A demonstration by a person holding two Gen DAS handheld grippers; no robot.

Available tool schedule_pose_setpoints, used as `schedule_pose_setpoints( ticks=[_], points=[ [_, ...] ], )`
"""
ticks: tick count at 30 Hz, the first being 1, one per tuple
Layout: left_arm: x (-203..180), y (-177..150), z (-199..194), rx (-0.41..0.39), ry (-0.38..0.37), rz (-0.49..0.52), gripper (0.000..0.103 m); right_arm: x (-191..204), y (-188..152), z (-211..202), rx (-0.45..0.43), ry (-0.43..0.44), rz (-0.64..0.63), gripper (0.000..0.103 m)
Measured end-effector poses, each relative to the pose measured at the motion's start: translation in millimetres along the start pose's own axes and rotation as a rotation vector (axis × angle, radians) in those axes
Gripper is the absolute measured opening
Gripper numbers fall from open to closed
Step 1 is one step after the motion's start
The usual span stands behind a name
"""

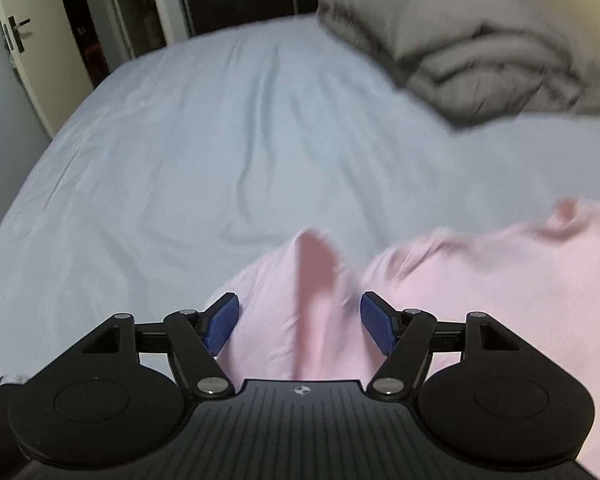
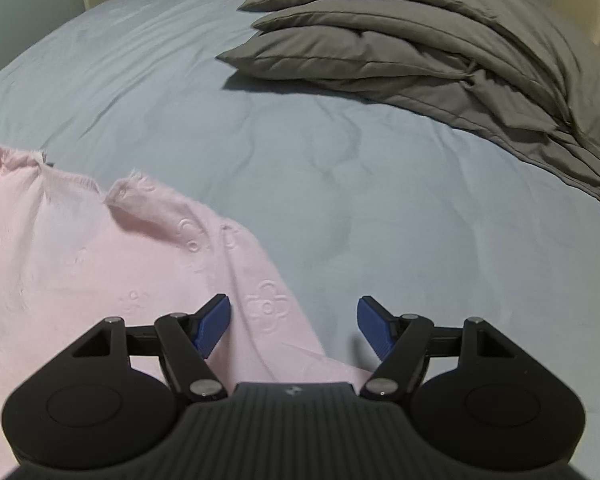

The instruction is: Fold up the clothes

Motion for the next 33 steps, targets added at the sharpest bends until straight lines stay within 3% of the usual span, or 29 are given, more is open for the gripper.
schedule_pose_setpoints(
  ticks=[1, 2, 3, 4, 6, 12, 15, 18, 20, 23, 24, 25, 26, 27, 29, 33],
  points=[
    [4, -4, 3, 0.021, -0.006, -0.021, 0.052, 2, 0, 2, 0.002, 0.0, -0.005, 0.073],
    [8, -8, 7, 0.042, -0.013, -0.043, 0.035, 3, -1, 4, 0.003, 0.0, -0.01, 0.073],
    [14, -12, 9, 0.057, -0.029, -0.077, 0.025, 4, -1, 5, 0.0, 0.003, -0.01, 0.073],
    [20, -16, 10, 0.069, -0.021, -0.106, 0.023, 4, -1, 8, -0.001, 0.01, -0.006, 0.073],
    [30, -23, 9, 0.086, 0.004, -0.148, 0.008, 3, -2, 12, -0.004, 0.031, 0.012, 0.073],
    [65, -43, 2, 0.158, 0.158, -0.291, 0.003, 1, 1, 28, -0.013, 0.036, 0.081, 0.071],
    [77, -54, 0, 0.18, 0.199, -0.339, 0.002, 0, -1, 36, 0.03, 0.053, 0.109, 0.021],
    [76, -53, -11, 0.149, 0.193, -0.329, 0.002, 3, 3, 34, -0.006, 0.013, 0.108, 0.011],
    [74, -53, -18, 0.128, 0.188, -0.322, 0.002, 5, 6, 30, -0.04, -0.031, 0.09, 0.012],
    [72, -52, -28, 0.096, 0.182, -0.312, 0.003, 4, 4, 16, -0.041, -0.013, 0.086, 0.014],
    [72, -51, -32, 0.086, 0.179, -0.308, 0.009, 4, 3, 9, -0.041, -0.005, 0.081, 0.025],
    [71, -51, -35, 0.075, 0.177, -0.305, 0.014, 3, 2, 3, -0.041, 0.002, 0.076, 0.053],
    [70, -51, -39, 0.065, 0.175, -0.301, 0.026, 3, 0, -3, -0.041, 0.01, 0.072, 0.062],
    [70, -51, -43, 0.055, 0.173, -0.298, 0.041, 3, -1, -10, -0.042, 0.017, 0.067, 0.065],
    [69, -50, -50, 0.034, 0.168, -0.291, 0.053, 2, -3, -23, -0.042, 0.032, 0.058, 0.065],
    [60, -46, -69, -0.032, 0.165, -0.266, 0.059, 1, -8, -48, -0.043, 0.062, 0.039, 0.065]
  ],
)
Point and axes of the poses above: each gripper's, at about its wrist camera, not at the fingertips, and z roughly the way its jaws point, x to its left, y to its top, the point moved 2 cm from there along z, roughly the way its jaws point, and after that the axes turned 15 degrees about z, right-handed, at the moved point
